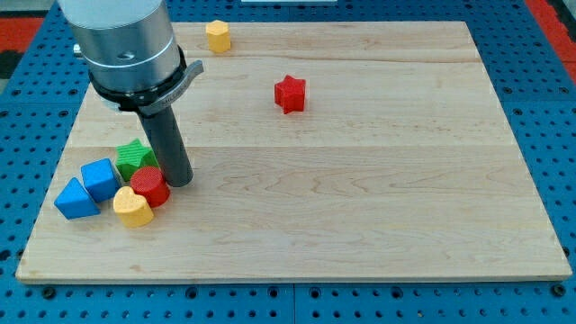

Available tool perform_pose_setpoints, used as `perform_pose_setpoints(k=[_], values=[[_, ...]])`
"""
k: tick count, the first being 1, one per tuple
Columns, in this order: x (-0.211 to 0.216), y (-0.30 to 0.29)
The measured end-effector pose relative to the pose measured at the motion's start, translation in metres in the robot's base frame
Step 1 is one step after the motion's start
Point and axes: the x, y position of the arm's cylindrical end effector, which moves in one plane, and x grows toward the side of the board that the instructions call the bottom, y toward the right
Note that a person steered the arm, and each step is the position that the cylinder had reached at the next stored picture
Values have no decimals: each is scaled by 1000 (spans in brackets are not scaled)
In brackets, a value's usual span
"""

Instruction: Push the red star to the left corner

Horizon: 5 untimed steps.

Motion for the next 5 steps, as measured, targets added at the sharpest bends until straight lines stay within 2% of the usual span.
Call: perform_pose_setpoints(k=[1, 2, 3, 4, 5], values=[[-23, 107], [-63, 196], [-130, 203], [-148, 114], [-145, 3]])
